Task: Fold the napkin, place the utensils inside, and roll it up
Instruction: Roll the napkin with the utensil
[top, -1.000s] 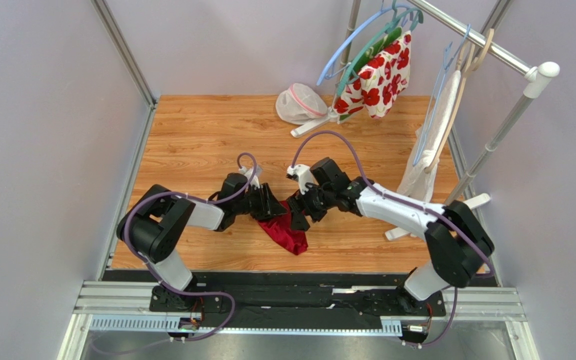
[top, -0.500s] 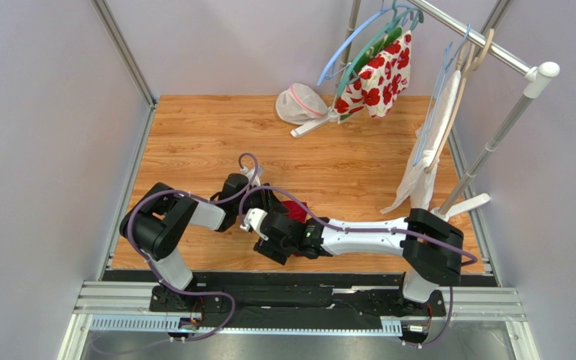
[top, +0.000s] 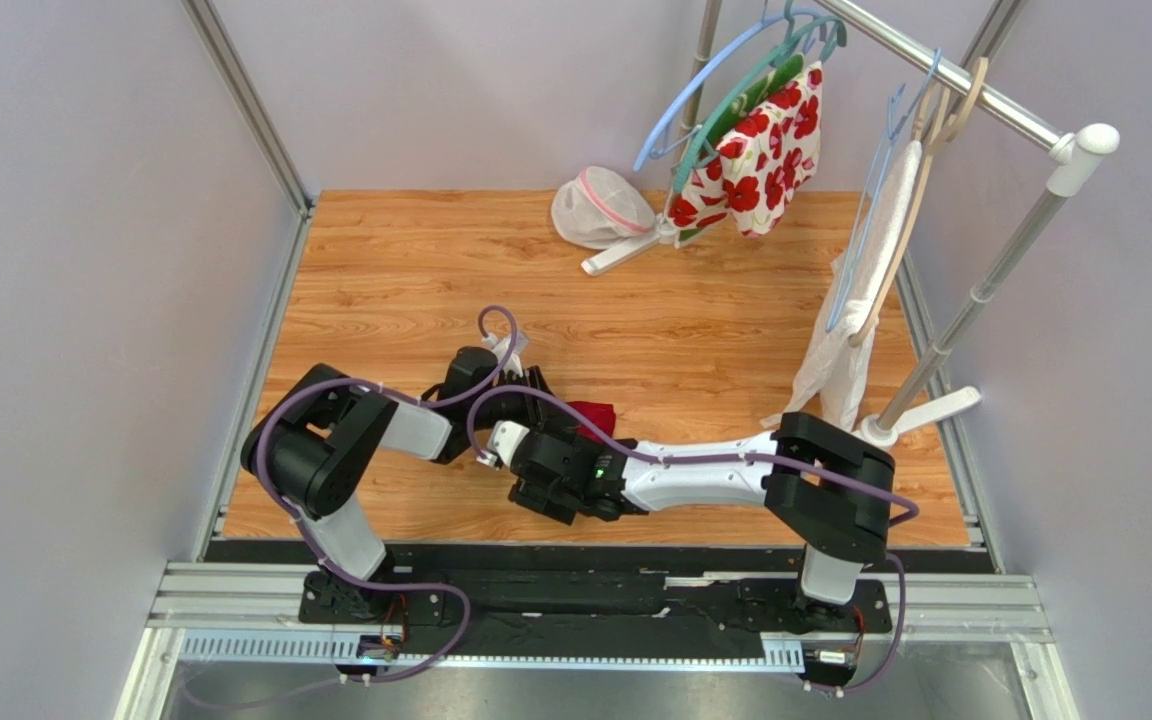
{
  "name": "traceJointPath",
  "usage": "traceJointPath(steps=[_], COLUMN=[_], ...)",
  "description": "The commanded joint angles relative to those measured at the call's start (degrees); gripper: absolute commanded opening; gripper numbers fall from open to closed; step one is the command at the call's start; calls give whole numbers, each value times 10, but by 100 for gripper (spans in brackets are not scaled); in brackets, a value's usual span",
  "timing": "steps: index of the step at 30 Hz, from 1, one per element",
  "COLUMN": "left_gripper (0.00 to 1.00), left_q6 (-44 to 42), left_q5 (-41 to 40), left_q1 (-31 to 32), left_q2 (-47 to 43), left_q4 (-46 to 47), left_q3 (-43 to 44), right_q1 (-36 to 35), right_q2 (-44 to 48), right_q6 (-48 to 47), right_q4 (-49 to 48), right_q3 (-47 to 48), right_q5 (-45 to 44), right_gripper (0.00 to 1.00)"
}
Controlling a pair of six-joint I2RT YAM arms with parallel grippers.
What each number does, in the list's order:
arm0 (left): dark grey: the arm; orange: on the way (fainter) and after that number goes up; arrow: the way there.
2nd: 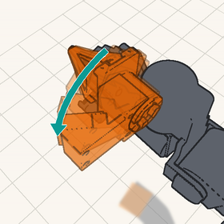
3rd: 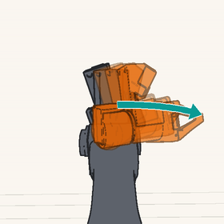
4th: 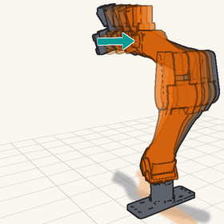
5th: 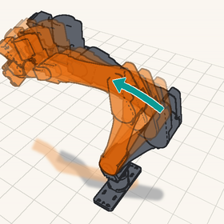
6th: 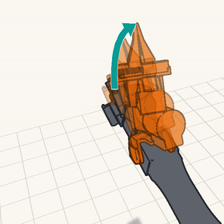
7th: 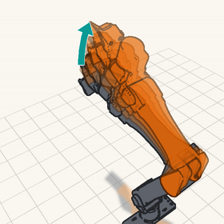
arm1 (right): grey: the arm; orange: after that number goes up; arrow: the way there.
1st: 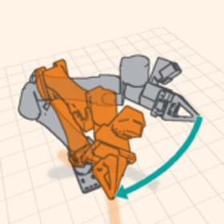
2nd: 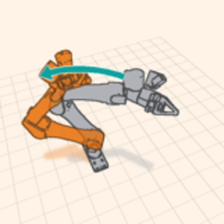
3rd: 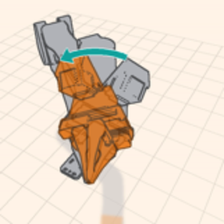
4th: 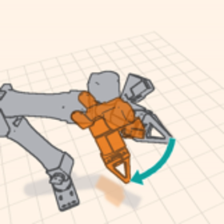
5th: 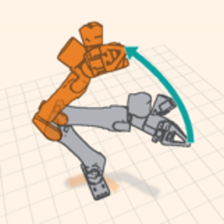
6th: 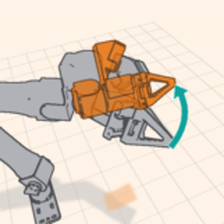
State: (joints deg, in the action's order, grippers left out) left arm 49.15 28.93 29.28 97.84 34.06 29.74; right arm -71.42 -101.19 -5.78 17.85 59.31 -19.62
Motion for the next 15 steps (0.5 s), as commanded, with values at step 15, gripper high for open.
traceJointPath(steps=[15], left_gripper=[48], left_q6=[-26], left_q5=[-17], left_q1=[8], left_q2=[-46], left_q4=[-122], left_q3=[-6], right_q1=[65], right_q2=[-69], right_q6=[81], right_q4=[11], right_q3=[-63], right_q5=[188], right_gripper=[50])
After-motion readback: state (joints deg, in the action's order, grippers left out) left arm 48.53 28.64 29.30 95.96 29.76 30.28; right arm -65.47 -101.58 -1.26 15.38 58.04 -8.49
